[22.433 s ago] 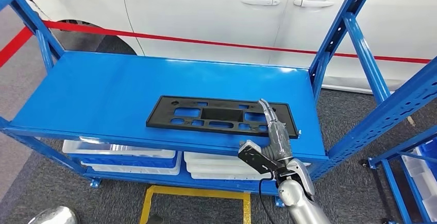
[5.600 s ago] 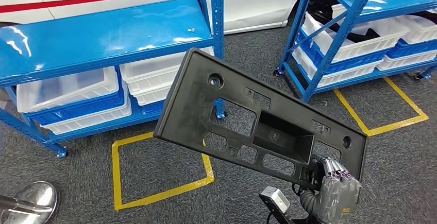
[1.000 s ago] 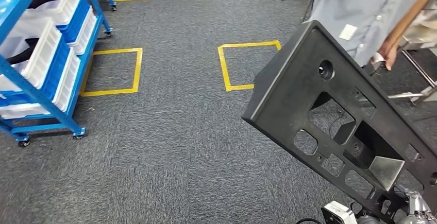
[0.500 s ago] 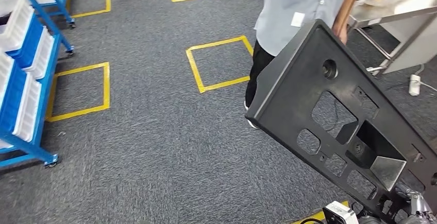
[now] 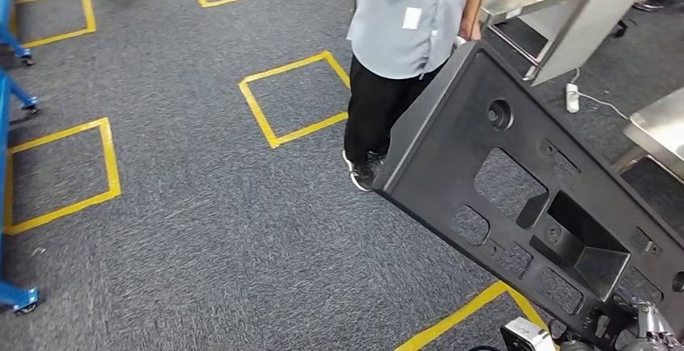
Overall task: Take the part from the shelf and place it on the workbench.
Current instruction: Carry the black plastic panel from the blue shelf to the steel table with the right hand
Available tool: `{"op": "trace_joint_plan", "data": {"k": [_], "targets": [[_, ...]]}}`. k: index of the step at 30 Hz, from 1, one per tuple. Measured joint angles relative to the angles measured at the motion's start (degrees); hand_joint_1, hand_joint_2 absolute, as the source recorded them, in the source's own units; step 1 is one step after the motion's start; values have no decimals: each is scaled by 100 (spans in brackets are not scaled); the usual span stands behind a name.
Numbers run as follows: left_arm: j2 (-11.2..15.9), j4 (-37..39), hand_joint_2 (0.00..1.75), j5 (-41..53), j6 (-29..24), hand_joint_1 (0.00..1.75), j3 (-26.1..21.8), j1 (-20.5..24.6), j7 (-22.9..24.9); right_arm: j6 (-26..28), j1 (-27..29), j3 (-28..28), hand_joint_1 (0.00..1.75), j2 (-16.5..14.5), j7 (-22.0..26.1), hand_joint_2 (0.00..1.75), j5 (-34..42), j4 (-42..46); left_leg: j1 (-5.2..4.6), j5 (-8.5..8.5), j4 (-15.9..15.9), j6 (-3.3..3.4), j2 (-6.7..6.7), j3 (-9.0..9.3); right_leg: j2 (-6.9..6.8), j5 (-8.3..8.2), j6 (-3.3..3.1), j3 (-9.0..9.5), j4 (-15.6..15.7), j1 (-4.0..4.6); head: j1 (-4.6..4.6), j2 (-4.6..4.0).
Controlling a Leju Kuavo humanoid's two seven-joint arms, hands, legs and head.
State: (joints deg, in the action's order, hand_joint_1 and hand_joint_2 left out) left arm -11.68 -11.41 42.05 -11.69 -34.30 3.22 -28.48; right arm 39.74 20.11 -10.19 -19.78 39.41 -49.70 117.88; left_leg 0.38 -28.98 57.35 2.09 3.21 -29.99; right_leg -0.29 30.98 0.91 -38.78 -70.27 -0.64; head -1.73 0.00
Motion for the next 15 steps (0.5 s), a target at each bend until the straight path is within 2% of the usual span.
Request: {"op": "trace_joint_plan", "data": {"k": [2, 3, 4, 6, 7, 9, 10, 11, 12, 13, 14, 15], "targets": [[-4, 0, 175, 2, 3, 0, -2, 13, 0, 0, -7, 0, 171, 0, 0, 175, -1, -1, -20, -35, 3, -26, 114, 43, -237, -265, -79, 441, 789, 63, 0, 0], [-7, 0, 175, 8, 11, 0, -3, 15, 0, 0, -11, 0, 171, 0, 0, 175, -2, -1, -30, -51, 5, -46, 164, 59, -331, -313, -119, 568, 1029, 100, 1, 0], [-10, 0, 175, 22, 23, 0, -3, 17, 0, 0, -13, -1, 171, 0, 0, 175, -3, -1, -38, -64, 6, -68, 216, 70, -377, -301, -150, 609, 1127, 133, 1, 0], [-12, 0, 175, 54, 53, 0, -3, 29, -1, 0, -8, -2, 171, -1, 1, 175, -3, 0, -49, -88, -3, -115, 327, 91, -260, -319, -200, 607, 1161, 133, 3, 0], [-12, 0, 175, 66, 66, 0, -3, 35, -4, 1, -4, -3, 171, -1, 3, 175, -2, 1, -47, -127, 26, -144, 296, 97, -195, -337, -224, 624, 1197, 117, 3, 0], [-10, 0, 175, 73, 82, 0, -4, 37, -18, 2, -9, -4, 171, -2, 7, 175, -1, 1, -32, -348, 357, -193, 49, -29, -81, -380, -281, 663, 1265, 67, 16, 0], [-9, 0, 175, 75, 88, 0, -4, 31, -28, 2, -11, -4, 171, -2, 9, 175, -2, -1, -16, -520, 697, -210, -118, -182, -28, -386, -293, 667, 1272, 62, 21, 0], [-9, 0, 175, 77, 92, 0, -4, 23, -38, 2, -15, -4, 171, -2, 9, 175, -2, -2, -6, -690, 1096, -223, -214, -382, 32, -388, -304, 665, 1268, 53, 29, 0], [-9, 0, 175, 78, 96, 0, -4, 12, -45, 2, -14, -4, 171, -2, 9, 175, -2, -4, 0, -792, 1435, -238, -254, -564, 104, -387, -306, 664, 1262, 49, 29, 0], [-8, 0, 175, 79, 97, 0, -4, 1, -50, 2, -13, -4, 171, -2, 8, 175, -2, -8, 8, -785, 1611, -249, -267, -675, 182, -384, -305, 665, 1253, 47, 30, 0], [-8, 0, 175, 79, 98, 0, -4, -7, -54, 2, -11, -4, 171, -2, 8, 175, -2, -12, 17, -662, 1565, -257, -274, -686, 264, -379, -298, 666, 1237, 41, 29, 0], [-7, 0, 175, 79, 98, 0, -4, -10, -57, 2, -10, -4, 171, -2, 7, 175, -2, -16, 30, -447, 1297, -260, -297, -590, 345, -369, -284, 666, 1213, 33, 29, 0]]}}
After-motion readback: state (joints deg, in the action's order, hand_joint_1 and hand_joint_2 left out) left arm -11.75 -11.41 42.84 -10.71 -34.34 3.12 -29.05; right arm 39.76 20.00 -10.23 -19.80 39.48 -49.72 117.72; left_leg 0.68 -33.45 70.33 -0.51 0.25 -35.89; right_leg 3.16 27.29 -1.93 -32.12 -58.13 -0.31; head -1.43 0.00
